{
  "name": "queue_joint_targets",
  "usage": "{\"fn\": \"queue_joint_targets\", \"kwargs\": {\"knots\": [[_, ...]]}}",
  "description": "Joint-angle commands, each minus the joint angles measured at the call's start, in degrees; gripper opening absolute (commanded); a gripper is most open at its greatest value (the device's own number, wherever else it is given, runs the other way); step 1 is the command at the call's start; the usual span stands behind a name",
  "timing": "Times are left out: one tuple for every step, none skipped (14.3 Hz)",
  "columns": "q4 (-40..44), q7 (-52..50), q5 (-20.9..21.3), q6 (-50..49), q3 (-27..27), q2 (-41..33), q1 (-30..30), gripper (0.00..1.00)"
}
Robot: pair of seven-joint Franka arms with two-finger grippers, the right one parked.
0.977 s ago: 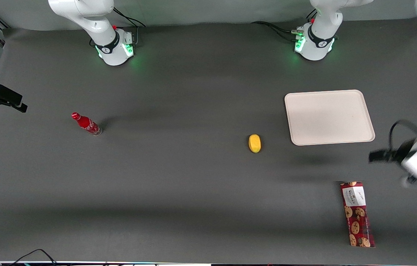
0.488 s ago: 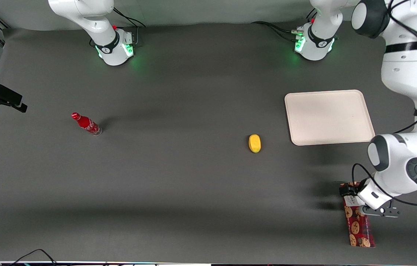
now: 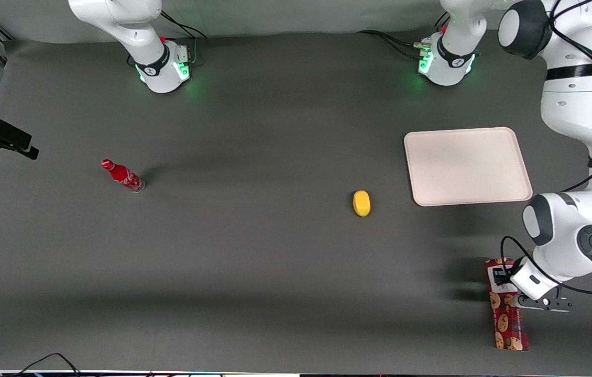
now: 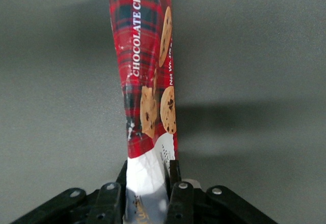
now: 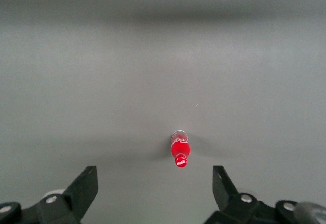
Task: Place red cookie box on tray
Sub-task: 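Lift the cookie box with the left gripper and raise it upright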
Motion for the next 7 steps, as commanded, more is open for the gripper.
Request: {"fn": "queue_joint_targets", "kwargs": {"knots": [[2.29,0.44,0.77,-7.36,0.30,-2.13,-0.05,0.00],[5.18,0.44,0.68,-13.41,0.30,-2.92,0.04,0.00],[9.04,0.52,0.25,-20.78,0.30,-3.71,0.04,0.00],[12.82,0.52,-0.02,-27.03,0.30,-4.42,0.13,0.00],[16.07,0.35,-0.37,-32.22,0.30,-4.95,0.21,0.00],[19.15,-0.26,-0.37,-36.63,0.30,-5.56,0.22,0.00],[21.36,-0.70,-0.55,-40.41,0.30,-6.44,0.22,0.00]]}}
